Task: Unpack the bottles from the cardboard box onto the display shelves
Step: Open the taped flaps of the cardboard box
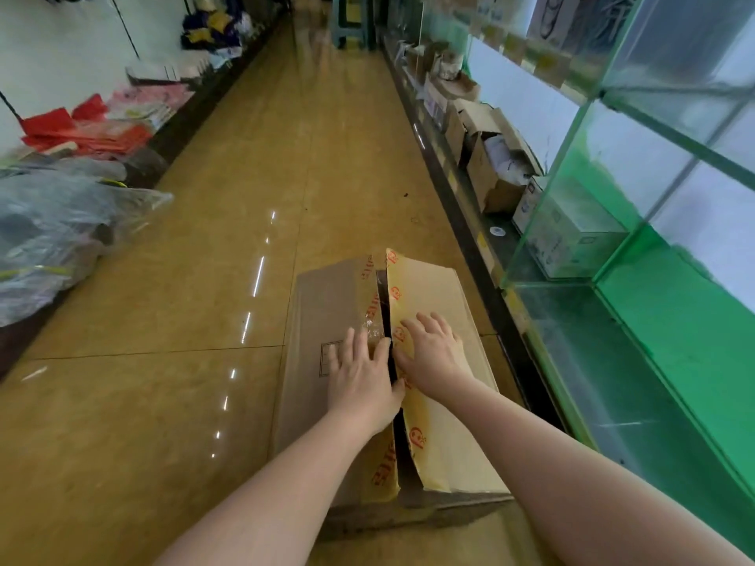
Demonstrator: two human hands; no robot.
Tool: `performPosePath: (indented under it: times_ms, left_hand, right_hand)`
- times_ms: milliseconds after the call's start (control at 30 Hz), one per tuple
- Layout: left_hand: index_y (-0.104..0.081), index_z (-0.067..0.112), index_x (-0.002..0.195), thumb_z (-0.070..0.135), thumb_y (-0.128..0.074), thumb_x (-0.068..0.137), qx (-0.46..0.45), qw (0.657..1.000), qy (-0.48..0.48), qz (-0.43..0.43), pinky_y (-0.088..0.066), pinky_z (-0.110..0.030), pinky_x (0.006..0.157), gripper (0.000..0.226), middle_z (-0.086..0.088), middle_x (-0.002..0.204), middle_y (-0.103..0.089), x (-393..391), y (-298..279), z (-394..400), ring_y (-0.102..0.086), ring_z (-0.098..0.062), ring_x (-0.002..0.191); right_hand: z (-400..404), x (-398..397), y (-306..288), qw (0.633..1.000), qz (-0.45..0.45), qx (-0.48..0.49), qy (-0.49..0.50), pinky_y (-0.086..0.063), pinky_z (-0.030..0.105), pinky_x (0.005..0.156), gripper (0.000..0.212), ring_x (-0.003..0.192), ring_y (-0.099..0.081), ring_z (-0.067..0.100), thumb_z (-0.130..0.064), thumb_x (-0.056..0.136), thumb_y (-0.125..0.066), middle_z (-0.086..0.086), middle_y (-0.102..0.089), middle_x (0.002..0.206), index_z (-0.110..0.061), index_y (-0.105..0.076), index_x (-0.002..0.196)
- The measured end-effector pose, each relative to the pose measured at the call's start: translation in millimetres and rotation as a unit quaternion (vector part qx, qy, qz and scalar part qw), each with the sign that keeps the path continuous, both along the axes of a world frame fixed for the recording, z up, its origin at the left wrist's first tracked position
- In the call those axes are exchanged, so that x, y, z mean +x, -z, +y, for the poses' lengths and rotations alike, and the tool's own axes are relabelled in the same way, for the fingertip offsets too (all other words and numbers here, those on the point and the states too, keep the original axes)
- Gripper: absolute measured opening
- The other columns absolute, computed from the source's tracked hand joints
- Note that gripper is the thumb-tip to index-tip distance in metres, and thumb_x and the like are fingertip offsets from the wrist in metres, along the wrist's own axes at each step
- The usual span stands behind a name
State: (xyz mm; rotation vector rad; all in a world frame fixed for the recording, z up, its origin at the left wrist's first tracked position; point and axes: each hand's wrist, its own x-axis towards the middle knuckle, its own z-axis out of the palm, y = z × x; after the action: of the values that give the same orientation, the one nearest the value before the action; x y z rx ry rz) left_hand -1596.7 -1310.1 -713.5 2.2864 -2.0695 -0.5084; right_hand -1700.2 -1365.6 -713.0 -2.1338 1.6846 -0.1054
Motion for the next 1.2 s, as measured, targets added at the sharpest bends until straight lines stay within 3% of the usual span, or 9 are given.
performPosePath:
  times_ms: [367,500,600,767,833,900,967,1067,1200]
  left_hand:
    - [-0.004,0.02,0.151,0.042,-0.037,0.097,0.02,1.0,-0.012,0.015,0.005,-0.045,0.117,0.067,-0.01,0.159,0.001,-1,0,7,0.008,-0.028,0.146]
    - [-0.008,0.017,0.151,0.035,-0.037,0.098,0.0,1.0,-0.005,0.026,0.005,-0.043,0.118,0.063,-0.008,0.159,0.001,3,-11,5,0.008,-0.025,0.147]
    - [-0.005,0.014,0.151,0.027,-0.04,0.098,-0.021,0.999,0.003,0.046,0.004,-0.041,0.119,0.065,-0.005,0.159,0.004,12,-27,3,0.01,-0.022,0.146]
    - [-0.003,0.009,0.151,0.016,-0.042,0.094,-0.045,0.996,-0.008,0.072,0.002,-0.037,0.12,0.069,-0.003,0.159,0.004,50,-61,3,0.008,-0.018,0.147]
    - [-0.003,0.009,0.151,0.013,-0.042,0.093,-0.052,0.997,-0.022,0.045,0.001,-0.038,0.12,0.07,-0.003,0.159,0.004,71,-73,8,0.008,-0.018,0.147]
    - [-0.002,0.01,0.151,0.016,-0.041,0.093,-0.061,0.998,-0.034,-0.008,0.003,-0.04,0.12,0.069,-0.003,0.159,0.004,95,-80,17,0.009,-0.02,0.146]
    - [-0.003,0.01,0.15,0.02,-0.038,0.096,-0.066,0.994,-0.049,-0.069,0.006,-0.042,0.118,0.066,-0.005,0.159,0.004,121,-80,28,0.01,-0.022,0.146]
    - [-0.006,0.006,0.15,0.022,-0.035,0.097,-0.036,0.987,-0.063,-0.146,0.011,-0.045,0.115,0.063,-0.009,0.159,0.006,159,-67,46,0.014,-0.025,0.146]
    - [-0.006,0.007,0.151,0.029,-0.031,0.099,0.04,0.985,-0.062,-0.155,0.015,-0.046,0.114,0.062,-0.01,0.159,0.007,192,-30,64,0.016,-0.024,0.145]
  right_hand:
    - [6,16,5,0.997,0.031,0.025,-0.069,-0.017,0.037,0.118,0.043,0.144,-0.016,0.023,-0.027,0.101,-0.029,0.004,-0.036,0.149,-0.016,-0.045,0.139]
    - [8,21,-11,0.996,0.036,0.013,-0.074,-0.004,0.033,0.118,0.044,0.145,-0.013,0.021,-0.026,0.103,-0.024,0.004,-0.038,0.148,-0.013,-0.049,0.136]
    - [11,32,-33,0.995,0.009,-0.023,-0.094,0.003,0.024,0.116,0.044,0.143,-0.021,0.016,-0.022,0.104,-0.022,0.003,-0.044,0.145,-0.011,-0.047,0.138]
    - [7,69,-54,0.991,-0.106,-0.005,-0.084,-0.02,0.029,0.113,0.041,0.139,-0.03,0.022,-0.022,0.103,-0.027,0.006,-0.049,0.141,-0.014,-0.045,0.139]
    - [11,91,-60,0.983,-0.157,-0.006,-0.094,-0.036,0.029,0.098,0.037,0.125,-0.047,0.026,-0.021,0.102,-0.03,0.01,-0.057,0.129,-0.011,-0.05,0.132]
    - [17,116,-62,0.978,-0.172,-0.001,-0.114,-0.039,0.029,0.082,0.034,0.111,-0.055,0.028,-0.021,0.101,-0.032,0.011,-0.062,0.118,-0.011,-0.051,0.128]
    - [23,138,-60,0.979,-0.144,0.022,-0.142,-0.041,0.03,0.08,0.036,0.112,-0.055,0.029,-0.023,0.101,-0.032,0.011,-0.062,0.12,-0.014,-0.046,0.133]
    - [31,169,-45,0.98,-0.062,0.057,-0.181,-0.043,0.033,0.092,0.043,0.12,-0.05,0.03,-0.023,0.101,-0.031,0.011,-0.053,0.133,-0.018,-0.034,0.144]
    - [41,198,-12,0.976,0.026,0.082,-0.202,-0.041,0.038,0.101,0.048,0.127,-0.044,0.03,-0.023,0.099,-0.033,0.009,-0.042,0.143,-0.018,-0.03,0.146]
